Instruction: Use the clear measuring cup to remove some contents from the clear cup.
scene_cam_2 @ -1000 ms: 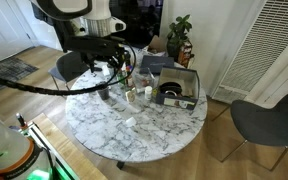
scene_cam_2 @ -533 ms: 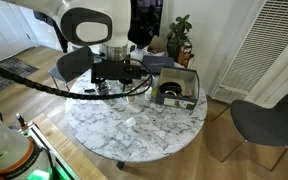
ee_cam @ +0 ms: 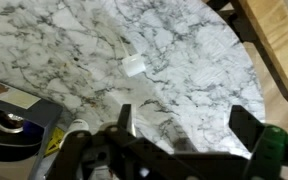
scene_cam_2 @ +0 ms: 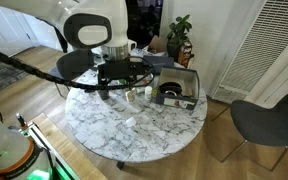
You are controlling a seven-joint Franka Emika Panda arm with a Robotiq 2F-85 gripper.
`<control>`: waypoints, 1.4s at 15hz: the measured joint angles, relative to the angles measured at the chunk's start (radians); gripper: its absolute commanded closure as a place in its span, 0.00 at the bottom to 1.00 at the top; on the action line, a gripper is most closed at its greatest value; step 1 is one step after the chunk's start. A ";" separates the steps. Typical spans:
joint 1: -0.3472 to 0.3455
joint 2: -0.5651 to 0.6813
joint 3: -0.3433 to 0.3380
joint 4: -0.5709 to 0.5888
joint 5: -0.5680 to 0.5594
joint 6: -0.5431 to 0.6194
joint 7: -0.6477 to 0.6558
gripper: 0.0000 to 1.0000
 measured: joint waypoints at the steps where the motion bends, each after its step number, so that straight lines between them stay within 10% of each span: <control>1: -0.003 0.017 -0.001 -0.025 -0.008 0.066 -0.032 0.00; 8: -0.037 0.196 -0.072 -0.156 0.061 0.424 -0.340 0.00; 17: -0.088 0.462 -0.092 -0.143 0.507 0.613 -0.794 0.00; 21: -0.085 0.479 -0.091 -0.136 0.516 0.620 -0.804 0.00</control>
